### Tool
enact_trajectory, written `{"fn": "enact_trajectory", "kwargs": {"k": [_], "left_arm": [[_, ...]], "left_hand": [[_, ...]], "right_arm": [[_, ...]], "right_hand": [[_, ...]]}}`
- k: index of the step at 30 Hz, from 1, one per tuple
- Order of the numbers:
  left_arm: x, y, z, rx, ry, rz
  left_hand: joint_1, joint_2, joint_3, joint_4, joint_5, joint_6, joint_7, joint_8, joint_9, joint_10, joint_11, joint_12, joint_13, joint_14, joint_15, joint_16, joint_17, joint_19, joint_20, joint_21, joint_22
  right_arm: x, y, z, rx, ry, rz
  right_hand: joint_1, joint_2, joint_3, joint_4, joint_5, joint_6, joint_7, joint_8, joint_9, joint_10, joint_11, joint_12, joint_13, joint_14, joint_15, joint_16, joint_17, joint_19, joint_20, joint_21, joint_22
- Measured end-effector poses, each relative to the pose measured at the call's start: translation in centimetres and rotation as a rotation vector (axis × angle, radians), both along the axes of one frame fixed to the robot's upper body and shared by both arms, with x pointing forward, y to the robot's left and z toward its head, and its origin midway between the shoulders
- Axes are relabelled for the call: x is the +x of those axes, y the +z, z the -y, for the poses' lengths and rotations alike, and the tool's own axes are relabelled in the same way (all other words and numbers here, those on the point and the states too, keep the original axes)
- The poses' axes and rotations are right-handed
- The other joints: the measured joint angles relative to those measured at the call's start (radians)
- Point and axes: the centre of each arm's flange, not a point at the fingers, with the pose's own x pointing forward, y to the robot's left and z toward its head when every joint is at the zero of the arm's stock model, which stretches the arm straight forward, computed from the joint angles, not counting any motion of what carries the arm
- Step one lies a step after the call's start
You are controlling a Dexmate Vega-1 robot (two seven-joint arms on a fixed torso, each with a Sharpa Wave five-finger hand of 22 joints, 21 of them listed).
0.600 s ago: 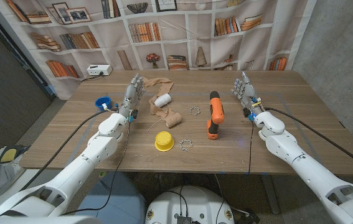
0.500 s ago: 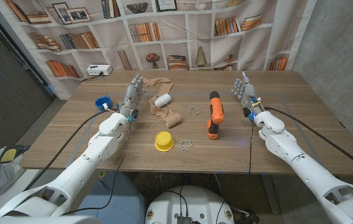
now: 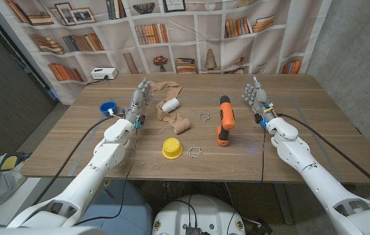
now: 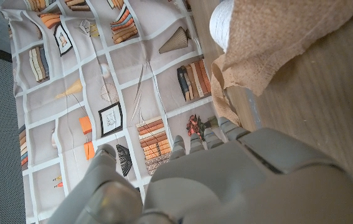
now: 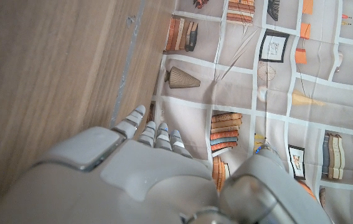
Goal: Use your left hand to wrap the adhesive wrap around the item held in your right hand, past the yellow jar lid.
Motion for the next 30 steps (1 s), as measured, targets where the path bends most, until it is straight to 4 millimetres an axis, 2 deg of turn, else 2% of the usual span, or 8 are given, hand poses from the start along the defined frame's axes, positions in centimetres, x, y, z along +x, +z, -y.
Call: {"fn": "enact_trajectory", "kwargs": {"k": [14, 30], "left_arm": [[-0.3, -0.3, -0.6, -0.009, 0.002, 0.006], [-0.6, -1.2, -0.6, -0.037, -0.013, 0.015]], "left_hand": [[0.000, 0.000, 0.000, 0.000, 0.000, 0.004, -0.004, 0.000, 0.000, 0.000, 0.000, 0.000, 0.000, -0.011, -0.004, 0.000, 0.000, 0.000, 0.000, 0.000, 0.000], [0.000, 0.000, 0.000, 0.000, 0.000, 0.004, -0.004, 0.000, 0.000, -0.007, 0.007, 0.000, 0.000, -0.023, -0.005, 0.000, 0.000, -0.004, -0.004, 0.000, 0.000]], "right_arm": [[-0.2, 0.1, -0.4, -0.002, 0.014, 0.009], [-1.2, 0.4, -0.4, -0.020, -0.017, 0.004]], "right_hand": [[0.008, 0.000, 0.000, 0.000, 0.000, 0.000, 0.000, 0.000, 0.000, 0.000, 0.000, 0.000, 0.000, 0.000, 0.000, 0.000, 0.000, 0.000, 0.000, 0.000, 0.000], [0.023, -0.005, 0.000, -0.017, 0.000, 0.000, 0.000, 0.000, 0.000, -0.005, 0.005, 0.000, 0.000, -0.008, 0.002, 0.000, 0.000, -0.004, 0.004, 0.000, 0.000]]}}
